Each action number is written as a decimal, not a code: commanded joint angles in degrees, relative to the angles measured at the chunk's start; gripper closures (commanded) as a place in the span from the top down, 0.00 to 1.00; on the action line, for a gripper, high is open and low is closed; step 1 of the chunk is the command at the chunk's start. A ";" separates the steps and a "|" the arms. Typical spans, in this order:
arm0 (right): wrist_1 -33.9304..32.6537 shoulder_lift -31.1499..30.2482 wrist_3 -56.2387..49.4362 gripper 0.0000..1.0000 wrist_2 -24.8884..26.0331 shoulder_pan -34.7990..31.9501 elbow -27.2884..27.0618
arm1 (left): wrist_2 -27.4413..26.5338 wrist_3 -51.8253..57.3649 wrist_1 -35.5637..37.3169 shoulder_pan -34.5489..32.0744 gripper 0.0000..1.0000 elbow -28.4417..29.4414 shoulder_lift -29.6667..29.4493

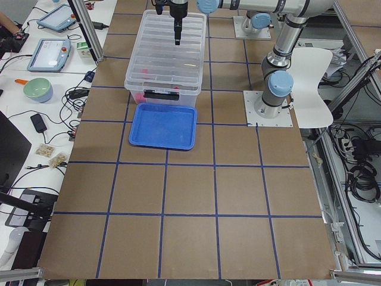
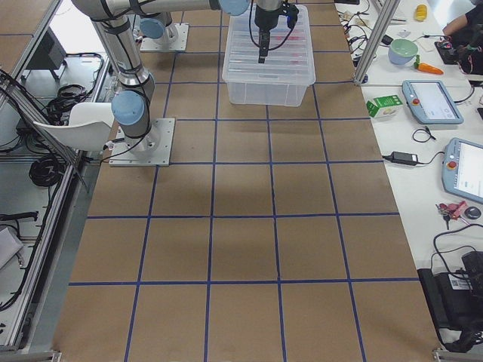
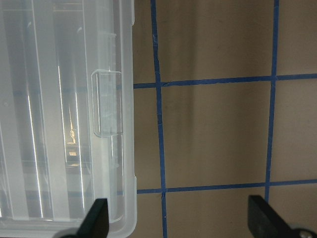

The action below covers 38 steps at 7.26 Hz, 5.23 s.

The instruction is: Place red block in blue tray from box

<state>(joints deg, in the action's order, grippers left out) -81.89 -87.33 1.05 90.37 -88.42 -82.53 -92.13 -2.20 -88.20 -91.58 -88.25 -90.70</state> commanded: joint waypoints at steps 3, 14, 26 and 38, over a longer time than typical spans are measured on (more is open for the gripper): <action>-0.46 -0.03 -0.09 1.00 0.07 0.17 0.00 | 0.11 -0.09 -0.04 0.00 1.00 0.01 -0.01; -6.52 10.86 -0.18 1.00 -0.99 -1.14 -0.52 | 0.29 -0.18 -0.04 0.00 1.00 0.01 -0.09; -9.43 16.85 -5.00 1.00 0.77 -0.18 -3.16 | 0.29 -0.18 -0.04 0.00 1.00 -0.08 -0.18; -9.43 16.76 -21.61 1.00 4.73 10.98 -2.19 | 0.38 -0.18 -0.04 0.09 1.00 -0.08 -0.36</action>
<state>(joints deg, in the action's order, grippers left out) -91.26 -70.58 -18.73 94.83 -78.40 -84.74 -91.76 -2.37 -88.24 -91.49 -88.33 -90.99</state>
